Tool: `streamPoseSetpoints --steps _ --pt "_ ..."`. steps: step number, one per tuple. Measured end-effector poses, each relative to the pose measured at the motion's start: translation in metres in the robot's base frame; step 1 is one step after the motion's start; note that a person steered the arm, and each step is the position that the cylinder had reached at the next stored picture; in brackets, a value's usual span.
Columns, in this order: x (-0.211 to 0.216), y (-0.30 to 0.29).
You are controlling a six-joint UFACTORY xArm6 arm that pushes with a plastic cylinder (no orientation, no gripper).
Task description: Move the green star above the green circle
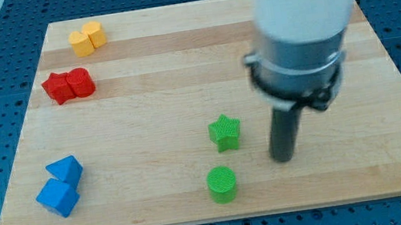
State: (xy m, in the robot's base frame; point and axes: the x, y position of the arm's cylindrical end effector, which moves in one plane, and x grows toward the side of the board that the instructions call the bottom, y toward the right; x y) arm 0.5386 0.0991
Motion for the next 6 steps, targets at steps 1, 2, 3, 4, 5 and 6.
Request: streamPoseSetpoints --steps 1,2,3,4,5,6 --pt "-0.076 0.004" --pt "-0.113 -0.033" --pt "-0.078 -0.083" --pt "-0.063 -0.083" --pt "-0.049 -0.083" --pt "-0.04 -0.083"
